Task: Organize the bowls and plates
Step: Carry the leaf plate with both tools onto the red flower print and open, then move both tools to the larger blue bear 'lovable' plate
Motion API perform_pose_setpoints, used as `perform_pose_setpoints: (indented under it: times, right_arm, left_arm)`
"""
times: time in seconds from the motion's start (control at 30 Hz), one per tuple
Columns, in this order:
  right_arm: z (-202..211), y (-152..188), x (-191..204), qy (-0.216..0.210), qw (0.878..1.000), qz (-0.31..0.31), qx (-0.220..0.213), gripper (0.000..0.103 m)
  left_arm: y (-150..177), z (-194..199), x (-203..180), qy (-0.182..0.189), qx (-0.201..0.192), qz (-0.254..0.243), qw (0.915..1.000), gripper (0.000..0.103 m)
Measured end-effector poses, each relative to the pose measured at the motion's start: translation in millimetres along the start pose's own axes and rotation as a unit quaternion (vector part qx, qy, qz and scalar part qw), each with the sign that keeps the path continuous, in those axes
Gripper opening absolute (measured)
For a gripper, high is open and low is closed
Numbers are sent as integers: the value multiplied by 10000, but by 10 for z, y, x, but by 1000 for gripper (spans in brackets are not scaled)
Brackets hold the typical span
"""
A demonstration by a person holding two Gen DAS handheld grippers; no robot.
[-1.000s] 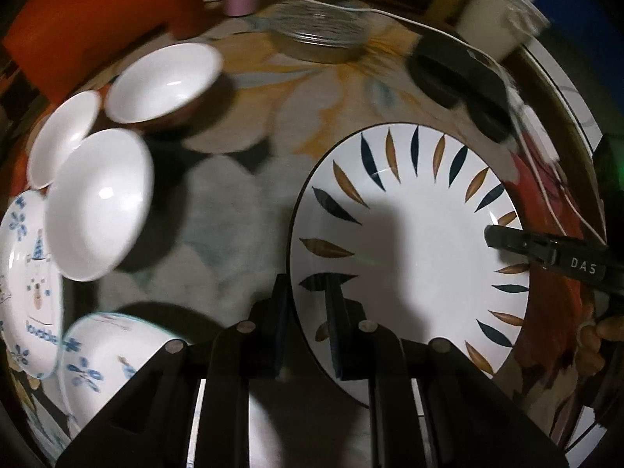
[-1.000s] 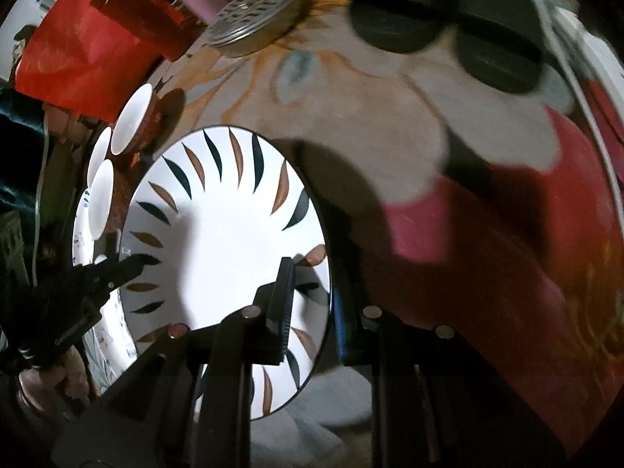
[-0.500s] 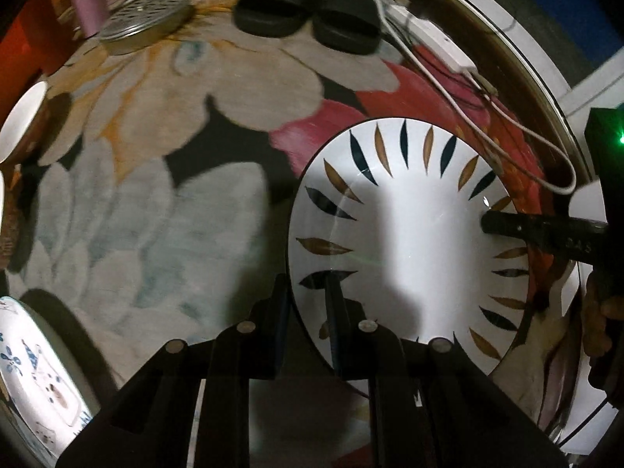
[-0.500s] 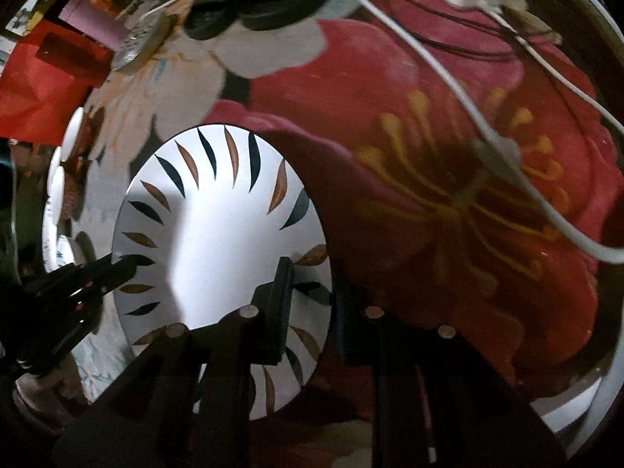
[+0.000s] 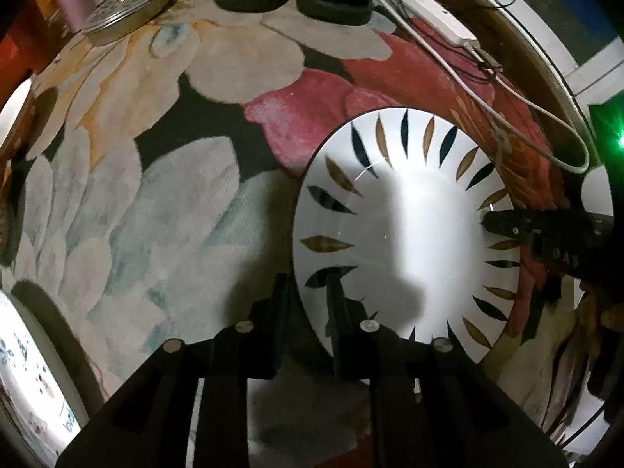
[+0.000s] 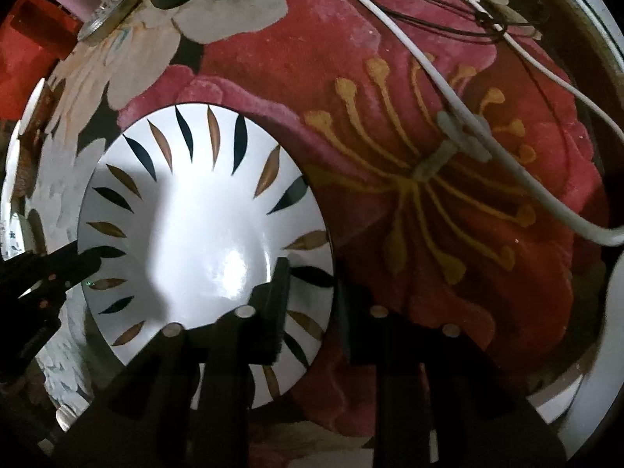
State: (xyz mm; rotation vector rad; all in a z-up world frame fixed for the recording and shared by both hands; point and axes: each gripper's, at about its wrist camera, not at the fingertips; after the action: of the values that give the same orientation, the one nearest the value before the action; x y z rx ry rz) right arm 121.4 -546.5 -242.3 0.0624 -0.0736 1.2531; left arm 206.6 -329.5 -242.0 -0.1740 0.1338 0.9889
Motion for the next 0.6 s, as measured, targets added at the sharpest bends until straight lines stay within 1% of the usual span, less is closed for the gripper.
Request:
perform_pose_setpoints:
  times: [0.03, 0.07, 0.1, 0.17, 0.23, 0.3, 0.33, 0.47, 0.6]
  right_arm:
    - [18, 12, 35, 111, 9999, 11, -9, 42]
    - [55, 43, 74, 273, 9996, 27, -63, 59]
    - [103, 79, 144, 462, 9988, 34, -144, 78]
    - [191, 132, 254, 714, 9970, 41, -294, 93]
    - [286, 199, 380, 727, 9967, 79, -348, 93]
    - [330, 244, 488, 705, 9970, 97, -315, 94]
    - [353, 272, 537, 631, 9976, 82, -290, 94]
    - [388, 403, 711, 493, 9985, 15, -223, 94]
    - [409, 518, 865, 462, 9987, 124, -166, 94]
  left_arm:
    - [25, 19, 21, -13, -8, 40, 10000, 36]
    - [63, 60, 44, -27, -50, 104, 9999, 53]
    - [93, 96, 62, -28, -97, 156, 9998, 66]
    - [155, 181, 97, -30, -196, 306, 9993, 77]
    - [210, 247, 126, -17, -232, 438, 9988, 82]
    - [261, 317, 134, -31, -271, 542, 9982, 92]
    - [290, 352, 133, -40, -299, 564, 9980, 94]
    - [402, 484, 129, -153, -363, 449, 9982, 95]
    - [490, 552, 200, -187, -320, 406, 9985, 95]
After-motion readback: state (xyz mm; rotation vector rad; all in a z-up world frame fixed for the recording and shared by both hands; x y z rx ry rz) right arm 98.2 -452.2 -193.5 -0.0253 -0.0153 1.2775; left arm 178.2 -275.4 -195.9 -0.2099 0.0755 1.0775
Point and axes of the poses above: each gripper's, at about its wrist camera, not at the fingertips, and z roughly against the way its jaws point, x to its left, y to its underside, and after that the axes turned 7 degrees about x, right-handed
